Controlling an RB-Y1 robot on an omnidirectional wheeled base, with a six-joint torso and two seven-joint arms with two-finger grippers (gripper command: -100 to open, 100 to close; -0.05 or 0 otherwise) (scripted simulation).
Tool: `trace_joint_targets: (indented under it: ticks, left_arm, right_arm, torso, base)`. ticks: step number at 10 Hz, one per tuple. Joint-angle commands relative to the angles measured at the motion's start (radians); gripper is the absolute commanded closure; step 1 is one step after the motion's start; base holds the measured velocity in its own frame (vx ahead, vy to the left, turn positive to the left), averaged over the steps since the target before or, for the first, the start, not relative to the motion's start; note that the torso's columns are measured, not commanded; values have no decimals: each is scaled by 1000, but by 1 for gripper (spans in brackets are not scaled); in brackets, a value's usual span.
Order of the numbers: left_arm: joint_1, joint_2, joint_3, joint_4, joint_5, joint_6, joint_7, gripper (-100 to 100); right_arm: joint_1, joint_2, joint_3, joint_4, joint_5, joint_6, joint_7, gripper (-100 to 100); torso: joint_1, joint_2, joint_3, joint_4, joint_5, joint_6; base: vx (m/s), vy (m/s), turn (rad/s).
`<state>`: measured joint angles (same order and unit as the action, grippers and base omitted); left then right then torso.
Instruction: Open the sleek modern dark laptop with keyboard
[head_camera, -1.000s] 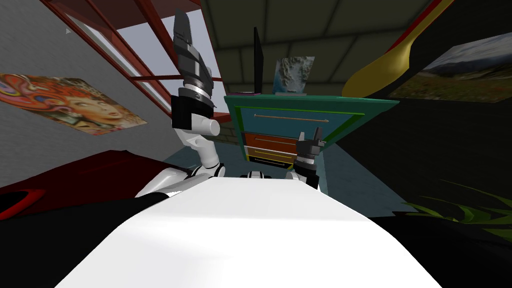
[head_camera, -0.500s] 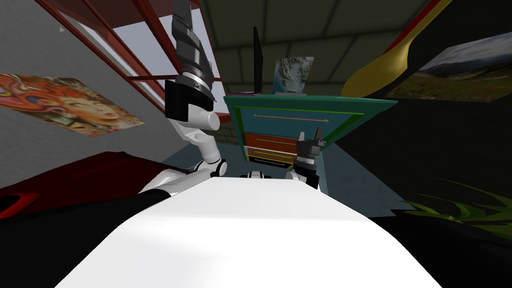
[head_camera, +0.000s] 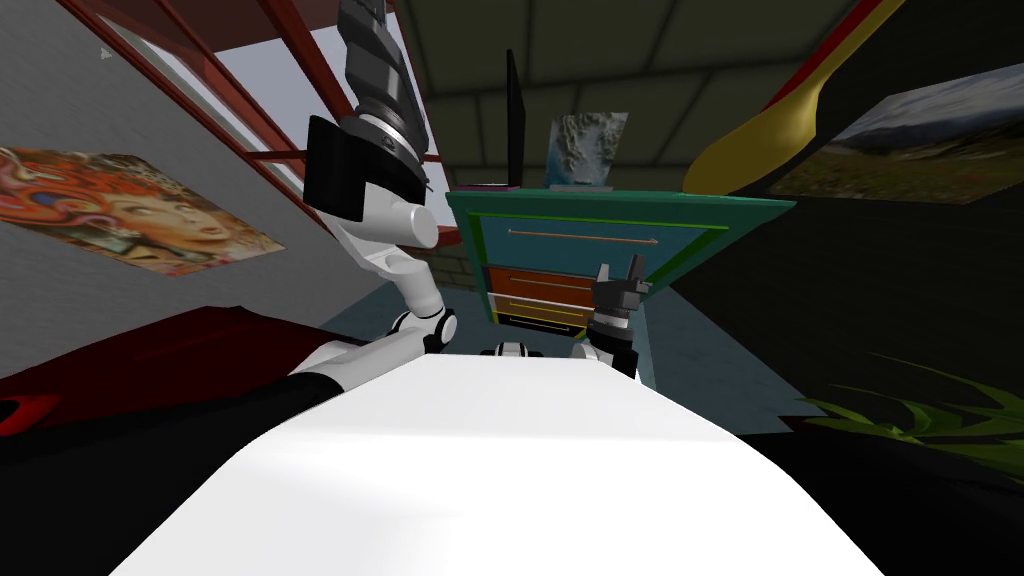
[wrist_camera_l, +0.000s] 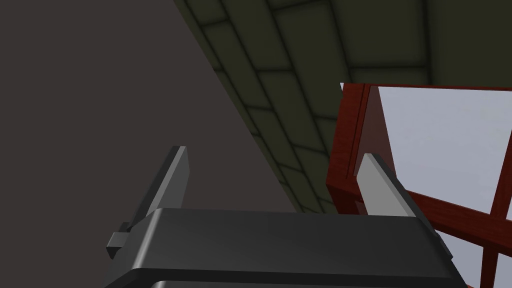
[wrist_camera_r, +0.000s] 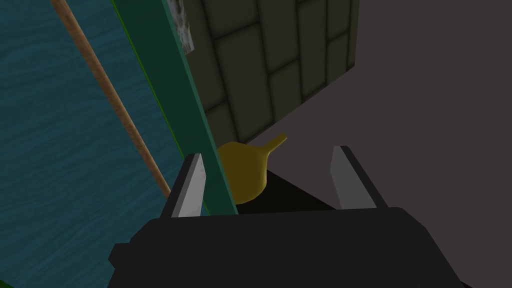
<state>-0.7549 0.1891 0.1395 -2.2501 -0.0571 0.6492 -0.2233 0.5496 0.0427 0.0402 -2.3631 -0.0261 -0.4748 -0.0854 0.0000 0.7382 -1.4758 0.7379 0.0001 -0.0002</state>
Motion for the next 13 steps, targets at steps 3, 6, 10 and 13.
trace_joint_targets:
  ticks: [3,6,10,13]
  left_arm:
    - [-116,-7,-4,41,-24,128,-40,-100]
    - [-176,-12,-7,62,-37,211,-59,-100]
    - [-245,-17,-11,83,-50,321,-78,-100]
    - [-299,-22,-15,105,-63,402,-96,-100]
  right_arm:
    - [0,0,0,0,0,0,0,0]
    - [0,0,0,0,0,0,0,0]
    - [0,0,0,0,0,0,0,0]
    - [0,0,0,0,0,0,0,0]
  torso:
    - [0,0,0,0,0,0]
    - [0,0,0,0,0,0]
    - [0,-1,-1,0,0,0]
    - [0,0,0,0,0,0]
  base:
    - [27,12,-30]
    - [26,9,-27]
    - [38,6,-30]
    - [39,8,-30]
